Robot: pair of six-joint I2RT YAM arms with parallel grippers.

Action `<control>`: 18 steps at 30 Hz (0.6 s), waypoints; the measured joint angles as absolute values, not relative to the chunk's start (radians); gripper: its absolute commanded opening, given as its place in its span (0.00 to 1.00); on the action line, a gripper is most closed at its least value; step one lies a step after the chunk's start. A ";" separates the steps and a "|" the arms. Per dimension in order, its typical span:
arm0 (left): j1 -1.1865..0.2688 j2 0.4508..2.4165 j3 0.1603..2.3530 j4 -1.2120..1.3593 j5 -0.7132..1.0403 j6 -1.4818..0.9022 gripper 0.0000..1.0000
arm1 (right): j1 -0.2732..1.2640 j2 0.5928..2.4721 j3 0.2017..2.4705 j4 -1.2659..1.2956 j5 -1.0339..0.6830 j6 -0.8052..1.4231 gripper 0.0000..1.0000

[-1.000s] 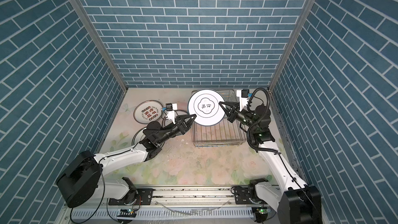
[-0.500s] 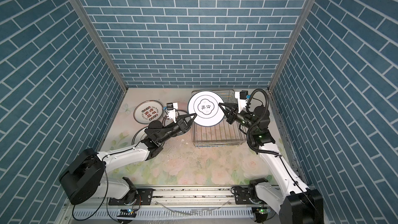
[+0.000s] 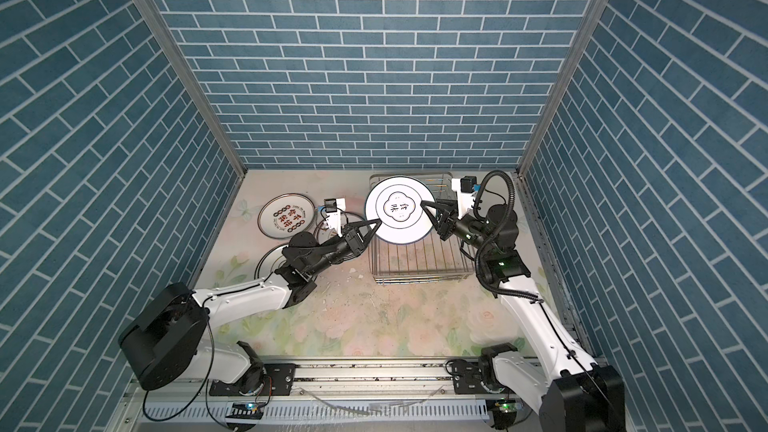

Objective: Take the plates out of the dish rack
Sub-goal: 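Grasp the plate rim with the left gripper while the right holds it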

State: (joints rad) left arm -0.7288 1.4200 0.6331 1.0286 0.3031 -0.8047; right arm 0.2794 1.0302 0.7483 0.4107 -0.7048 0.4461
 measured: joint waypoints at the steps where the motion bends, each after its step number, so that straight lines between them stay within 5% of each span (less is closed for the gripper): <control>1: -0.729 1.420 0.633 1.028 0.300 -0.805 0.00 | 0.282 1.030 0.748 0.410 -0.707 0.448 0.46; 9: -0.732 1.430 0.633 0.995 0.286 -0.809 0.00 | 0.294 1.008 0.748 0.403 -0.700 0.440 0.99; 18: -0.732 1.422 0.631 0.970 0.253 -0.811 0.00 | 0.295 0.930 0.710 0.412 -0.613 0.436 0.99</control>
State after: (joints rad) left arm -0.7322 1.4223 0.6312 0.9695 0.2535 -0.8112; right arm 0.2955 0.9302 0.7101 0.4118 -0.6128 0.4362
